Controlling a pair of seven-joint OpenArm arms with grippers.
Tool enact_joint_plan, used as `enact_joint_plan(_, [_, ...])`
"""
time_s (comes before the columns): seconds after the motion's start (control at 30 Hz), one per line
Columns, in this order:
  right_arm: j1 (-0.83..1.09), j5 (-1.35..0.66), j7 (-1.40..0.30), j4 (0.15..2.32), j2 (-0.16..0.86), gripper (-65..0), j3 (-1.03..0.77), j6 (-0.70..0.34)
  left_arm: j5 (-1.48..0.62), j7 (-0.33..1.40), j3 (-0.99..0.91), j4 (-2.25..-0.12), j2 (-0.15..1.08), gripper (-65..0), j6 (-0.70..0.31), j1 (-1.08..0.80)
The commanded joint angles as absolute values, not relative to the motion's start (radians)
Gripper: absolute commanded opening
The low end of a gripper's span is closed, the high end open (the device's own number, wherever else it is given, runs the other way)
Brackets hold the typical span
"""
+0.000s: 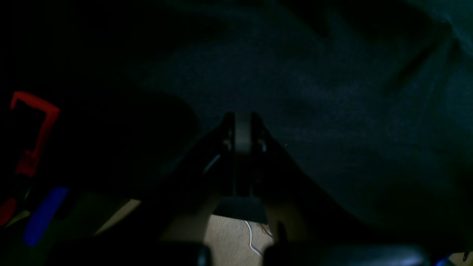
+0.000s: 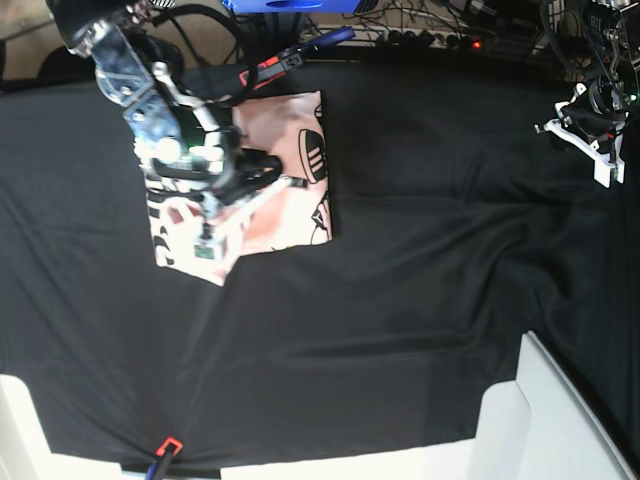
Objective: Fold the T-shirt properly
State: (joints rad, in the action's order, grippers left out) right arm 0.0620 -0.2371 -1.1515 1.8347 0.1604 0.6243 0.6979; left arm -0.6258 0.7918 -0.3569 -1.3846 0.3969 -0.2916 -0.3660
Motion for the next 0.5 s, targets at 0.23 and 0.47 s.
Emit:
enact_joint_plan(0.23, [-0.008, 0.036, -1.164, 1.722, 0.130, -65.0, 0.842, 0.698, -0.630, 0.777, -0.360, -1.397, 0.418, -65.0, -0.294, -0.366])
enact_joint_plan(0.47, [-0.035, 0.283, -1.267, 1.658, 0.048, -65.0, 0.978, 0.698, -0.630, 0.777, -0.360, -1.397, 0.417, -65.0, -0.294, -0.366])
